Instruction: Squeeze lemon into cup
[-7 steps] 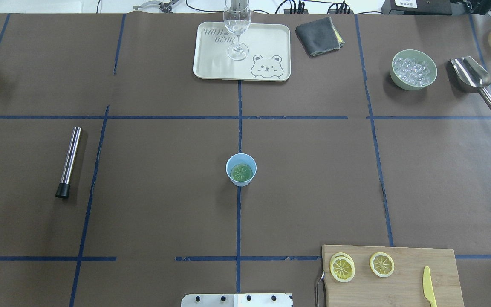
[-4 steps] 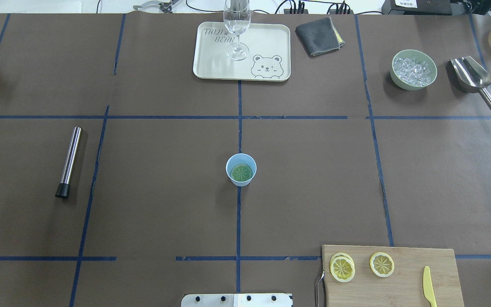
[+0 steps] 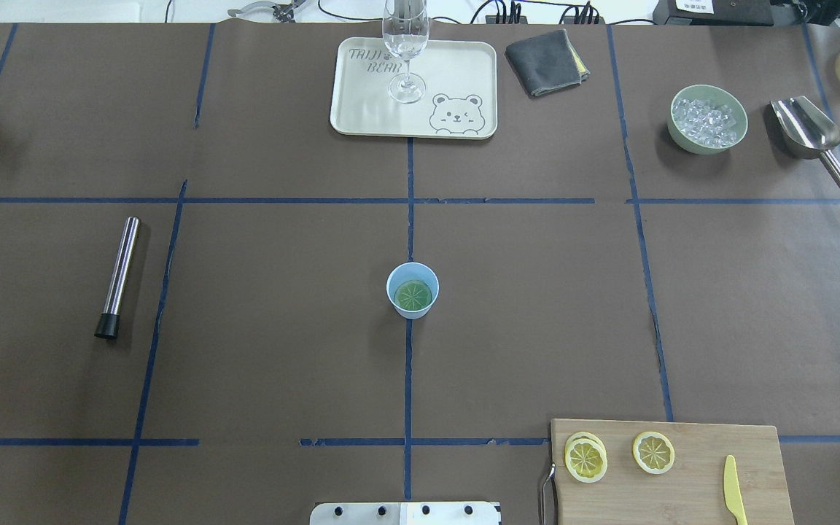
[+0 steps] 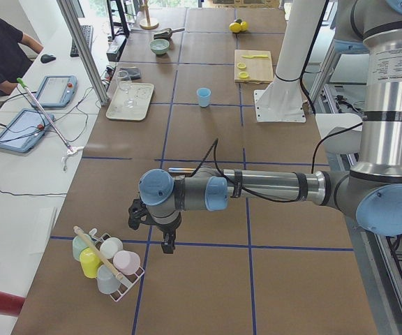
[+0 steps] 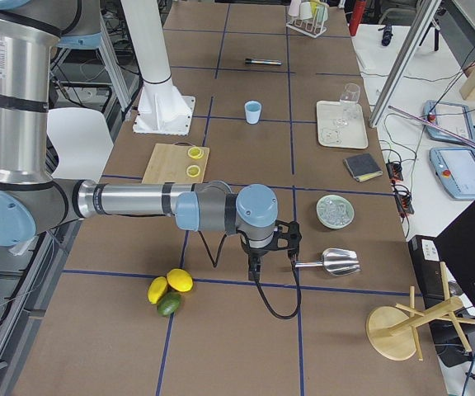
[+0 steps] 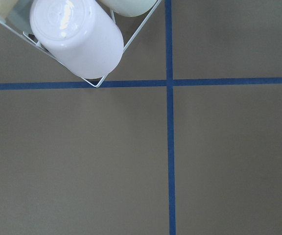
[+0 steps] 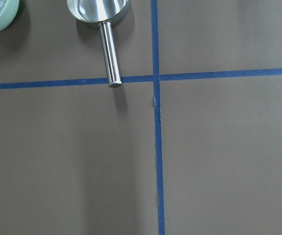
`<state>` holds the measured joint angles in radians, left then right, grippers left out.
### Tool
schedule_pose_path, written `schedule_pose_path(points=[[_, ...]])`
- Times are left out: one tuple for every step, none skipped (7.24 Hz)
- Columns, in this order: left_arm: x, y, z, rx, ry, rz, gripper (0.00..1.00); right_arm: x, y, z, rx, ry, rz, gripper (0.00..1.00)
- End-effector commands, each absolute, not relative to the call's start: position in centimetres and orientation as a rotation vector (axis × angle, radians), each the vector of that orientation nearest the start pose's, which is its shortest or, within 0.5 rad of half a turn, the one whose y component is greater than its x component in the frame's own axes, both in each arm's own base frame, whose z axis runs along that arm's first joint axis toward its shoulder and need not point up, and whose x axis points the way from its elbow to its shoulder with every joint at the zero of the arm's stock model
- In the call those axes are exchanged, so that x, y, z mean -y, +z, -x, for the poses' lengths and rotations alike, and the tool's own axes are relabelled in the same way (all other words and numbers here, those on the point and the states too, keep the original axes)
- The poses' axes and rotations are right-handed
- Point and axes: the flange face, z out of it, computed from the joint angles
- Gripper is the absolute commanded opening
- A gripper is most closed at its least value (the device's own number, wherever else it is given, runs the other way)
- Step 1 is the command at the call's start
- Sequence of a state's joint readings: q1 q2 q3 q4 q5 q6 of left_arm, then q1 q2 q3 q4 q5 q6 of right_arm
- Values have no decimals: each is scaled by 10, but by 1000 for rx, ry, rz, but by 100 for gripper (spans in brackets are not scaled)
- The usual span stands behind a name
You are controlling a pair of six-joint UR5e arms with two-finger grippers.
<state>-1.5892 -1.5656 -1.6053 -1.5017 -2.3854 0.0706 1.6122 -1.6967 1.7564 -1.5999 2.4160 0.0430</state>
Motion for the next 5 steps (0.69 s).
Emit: schedule_pose_path(points=[[486, 648, 70, -815, 33, 1, 100, 437, 623, -77, 845, 66, -30, 100], [487, 647, 70, -815, 34, -1, 100, 438, 621, -77, 845, 64, -34, 100], [488, 647, 69, -815, 35, -2, 100, 439, 620, -77, 845, 65, -35, 100], [489, 649, 69, -817, 36, -5, 100, 438, 612, -77, 854, 59, -50, 100], [489, 647, 69, -816, 39, -10, 100, 436, 609, -77, 856, 58, -53, 100]])
